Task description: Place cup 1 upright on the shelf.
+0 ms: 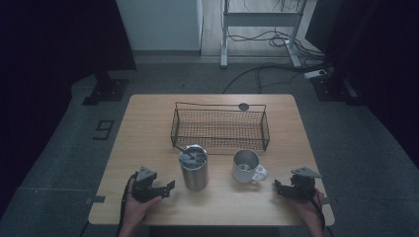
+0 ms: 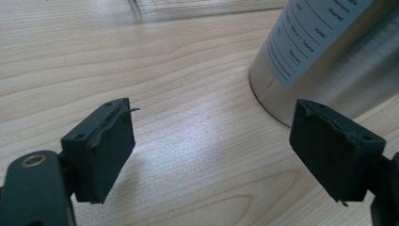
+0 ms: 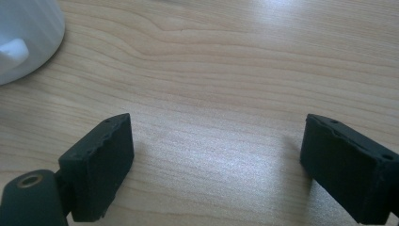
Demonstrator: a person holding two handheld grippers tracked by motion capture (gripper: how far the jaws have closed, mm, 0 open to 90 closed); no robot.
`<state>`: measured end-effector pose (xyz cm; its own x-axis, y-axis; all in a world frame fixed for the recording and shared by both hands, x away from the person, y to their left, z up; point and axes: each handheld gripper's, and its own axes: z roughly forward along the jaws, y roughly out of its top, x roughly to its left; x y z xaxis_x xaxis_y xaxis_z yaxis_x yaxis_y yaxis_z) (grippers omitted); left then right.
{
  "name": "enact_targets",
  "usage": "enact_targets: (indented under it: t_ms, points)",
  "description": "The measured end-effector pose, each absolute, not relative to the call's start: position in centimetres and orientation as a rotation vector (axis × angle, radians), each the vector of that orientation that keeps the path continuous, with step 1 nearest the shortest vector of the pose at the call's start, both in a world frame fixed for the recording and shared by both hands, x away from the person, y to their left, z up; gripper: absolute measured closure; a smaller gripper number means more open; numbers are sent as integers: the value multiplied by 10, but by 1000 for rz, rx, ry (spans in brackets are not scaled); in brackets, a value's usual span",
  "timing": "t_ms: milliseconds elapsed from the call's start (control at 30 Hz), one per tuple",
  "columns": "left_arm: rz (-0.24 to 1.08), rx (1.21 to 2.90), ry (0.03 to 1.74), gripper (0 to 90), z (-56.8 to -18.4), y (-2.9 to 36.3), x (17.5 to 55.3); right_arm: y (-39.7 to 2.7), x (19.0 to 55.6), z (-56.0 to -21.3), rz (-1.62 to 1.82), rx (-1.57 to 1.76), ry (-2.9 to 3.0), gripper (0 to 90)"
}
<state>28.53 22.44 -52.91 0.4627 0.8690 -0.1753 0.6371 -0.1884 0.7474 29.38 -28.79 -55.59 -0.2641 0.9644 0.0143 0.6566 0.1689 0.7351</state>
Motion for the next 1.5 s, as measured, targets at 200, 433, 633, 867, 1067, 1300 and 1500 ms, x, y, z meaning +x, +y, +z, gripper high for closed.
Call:
enact_targets:
  t_ms: [200, 433, 633, 867, 1067, 1300, 1500]
  points:
    - [357, 1918, 1259, 147, -530, 225, 285, -288, 294, -556, 884, 1530, 1988, 99]
    - [363, 1915, 1268, 147, -530, 228, 285, -288, 294, -556, 884, 1530, 1988, 99]
    - [361, 1914, 1262, 147, -530, 228, 284, -288, 294, -556, 884, 1530, 1987, 100]
    - [364, 1897, 1237, 147, -524, 226, 281, -288, 294, -556, 884, 1530, 1986, 104]
    - [379, 1872, 1204, 147, -512, 224, 275, -288, 294, -556, 884, 1532, 1984, 107]
    - [387, 1862, 1167, 144, -504, 221, 270, -288, 294, -556, 884, 1534, 1981, 111]
    - [391, 1853, 1143, 142, -498, 218, 268, -288, 294, -556, 883, 1535, 1979, 114]
